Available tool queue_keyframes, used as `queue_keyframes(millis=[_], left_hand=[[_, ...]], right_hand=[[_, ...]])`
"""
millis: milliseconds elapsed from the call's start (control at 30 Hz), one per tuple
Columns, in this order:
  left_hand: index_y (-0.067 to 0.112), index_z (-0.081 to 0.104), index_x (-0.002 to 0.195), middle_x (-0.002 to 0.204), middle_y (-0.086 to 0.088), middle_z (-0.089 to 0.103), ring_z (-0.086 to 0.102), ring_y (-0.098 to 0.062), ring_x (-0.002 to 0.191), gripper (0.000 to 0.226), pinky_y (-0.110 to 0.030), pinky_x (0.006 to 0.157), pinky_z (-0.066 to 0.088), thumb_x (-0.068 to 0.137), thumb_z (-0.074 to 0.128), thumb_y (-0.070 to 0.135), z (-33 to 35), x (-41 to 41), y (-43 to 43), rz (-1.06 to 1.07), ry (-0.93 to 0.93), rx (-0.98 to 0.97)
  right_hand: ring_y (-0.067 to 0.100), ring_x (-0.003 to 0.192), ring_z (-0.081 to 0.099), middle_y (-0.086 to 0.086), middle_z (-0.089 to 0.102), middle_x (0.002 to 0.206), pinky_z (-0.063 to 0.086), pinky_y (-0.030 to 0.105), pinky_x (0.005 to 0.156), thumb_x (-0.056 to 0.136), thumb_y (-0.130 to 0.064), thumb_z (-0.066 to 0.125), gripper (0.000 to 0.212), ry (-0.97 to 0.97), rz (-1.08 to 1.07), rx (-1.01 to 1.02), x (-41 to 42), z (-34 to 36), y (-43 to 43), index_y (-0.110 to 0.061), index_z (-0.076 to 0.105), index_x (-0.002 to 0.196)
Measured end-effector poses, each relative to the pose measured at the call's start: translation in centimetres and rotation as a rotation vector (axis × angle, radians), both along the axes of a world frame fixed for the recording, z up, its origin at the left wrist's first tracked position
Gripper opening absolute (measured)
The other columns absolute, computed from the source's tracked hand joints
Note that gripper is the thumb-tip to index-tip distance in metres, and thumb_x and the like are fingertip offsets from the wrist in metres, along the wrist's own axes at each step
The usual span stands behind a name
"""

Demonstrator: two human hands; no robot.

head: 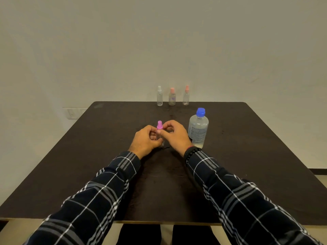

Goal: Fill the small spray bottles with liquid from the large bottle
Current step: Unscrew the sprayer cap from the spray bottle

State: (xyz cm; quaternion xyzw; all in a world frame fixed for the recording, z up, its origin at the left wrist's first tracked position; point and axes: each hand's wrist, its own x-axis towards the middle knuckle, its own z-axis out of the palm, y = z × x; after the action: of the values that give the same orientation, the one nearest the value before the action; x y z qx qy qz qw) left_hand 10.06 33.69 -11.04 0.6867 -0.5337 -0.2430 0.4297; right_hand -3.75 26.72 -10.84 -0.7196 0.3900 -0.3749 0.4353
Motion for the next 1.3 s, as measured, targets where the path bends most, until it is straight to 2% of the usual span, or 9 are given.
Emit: queue_keyframes(millis=[100,200,333,433,567,667,867,1067,1300], left_hand=[[0.019,0.063,0.108,0.096,0.004,0.072,0.07,-0.006,0.086,0.034,-0.02,0.079,0.057,0.08,0.082,0.015,-0.1,-0.1,-0.1,-0.001,0.002,0.004],[0.017,0.062,0.109,0.095,0.004,0.071,0.069,-0.004,0.083,0.032,-0.016,0.072,0.055,0.082,0.08,0.014,0.1,-0.2,0.0,0.001,0.009,0.008],[0.016,0.062,0.109,0.092,0.003,0.071,0.067,0.005,0.073,0.031,-0.01,0.064,0.051,0.083,0.077,0.01,0.3,-0.2,0.2,0.0,0.006,0.014],[0.017,0.062,0.109,0.094,0.004,0.071,0.069,-0.002,0.081,0.032,-0.017,0.075,0.057,0.083,0.079,0.013,0.3,-0.1,0.0,-0.005,-0.006,0.02],[0.018,0.062,0.109,0.097,0.004,0.071,0.069,-0.005,0.086,0.033,-0.021,0.08,0.058,0.082,0.081,0.015,0.2,-0.1,0.0,-0.004,-0.004,0.017],[0.017,0.062,0.107,0.091,0.004,0.071,0.067,0.004,0.073,0.033,-0.013,0.066,0.054,0.081,0.079,0.01,0.4,-0.2,0.2,0.0,0.0,0.015],[0.019,0.062,0.105,0.092,0.003,0.072,0.07,-0.005,0.08,0.029,-0.019,0.074,0.057,0.082,0.079,0.012,0.3,-0.1,0.2,0.0,0.013,0.012],[0.02,0.062,0.103,0.095,0.002,0.071,0.069,-0.01,0.085,0.031,-0.02,0.077,0.056,0.08,0.082,0.016,0.1,0.0,-0.1,0.004,0.028,0.011],[0.018,0.062,0.103,0.094,0.002,0.071,0.068,-0.009,0.083,0.03,-0.014,0.072,0.053,0.08,0.082,0.013,0.3,-0.3,0.0,0.009,0.045,0.003]], right_hand=[[0.009,0.11,0.065,-0.004,0.07,0.116,0.053,0.038,0.102,0.096,-0.016,0.063,0.029,0.015,0.11,0.002,-0.6,0.0,-0.1,-0.021,0.066,0.125],[0.011,0.119,0.059,-0.008,0.066,0.121,0.049,0.034,0.103,0.094,-0.028,0.067,0.055,0.049,0.13,0.064,-0.6,0.0,0.0,-0.026,0.048,0.146],[0.009,0.107,0.062,-0.008,0.068,0.106,0.052,0.026,0.085,0.082,-0.033,0.082,0.048,0.034,0.014,0.076,0.1,0.3,0.1,-0.024,0.055,0.121],[0.006,0.099,0.064,-0.009,0.069,0.102,0.056,0.033,0.092,0.084,-0.026,0.079,0.027,0.066,-0.006,-0.019,0.2,0.3,-0.1,-0.022,0.066,0.107],[0.009,0.113,0.063,-0.006,0.068,0.12,0.052,0.037,0.103,0.095,-0.016,0.065,0.037,0.041,0.12,-0.008,-0.5,0.5,0.0,-0.022,0.063,0.131],[0.012,0.116,0.059,-0.008,0.062,0.122,0.049,0.032,0.1,0.09,-0.029,0.072,0.063,0.087,0.149,0.074,-0.4,0.6,0.4,-0.026,0.045,0.147],[0.008,0.098,0.061,-0.007,0.066,0.103,0.05,0.023,0.085,0.087,-0.027,0.076,0.025,0.084,-0.058,-0.042,0.7,0.7,0.5,-0.019,0.066,0.108],[0.01,0.107,0.059,-0.003,0.064,0.118,0.046,0.023,0.088,0.095,-0.023,0.066,0.03,0.017,-0.061,-0.106,0.4,2.2,0.4,-0.019,0.066,0.124],[0.012,0.099,0.062,-0.005,0.064,0.111,0.052,0.028,0.088,0.097,-0.032,0.061,0.027,-0.035,-0.144,-0.134,-0.2,3.6,0.5,-0.02,0.063,0.122]])
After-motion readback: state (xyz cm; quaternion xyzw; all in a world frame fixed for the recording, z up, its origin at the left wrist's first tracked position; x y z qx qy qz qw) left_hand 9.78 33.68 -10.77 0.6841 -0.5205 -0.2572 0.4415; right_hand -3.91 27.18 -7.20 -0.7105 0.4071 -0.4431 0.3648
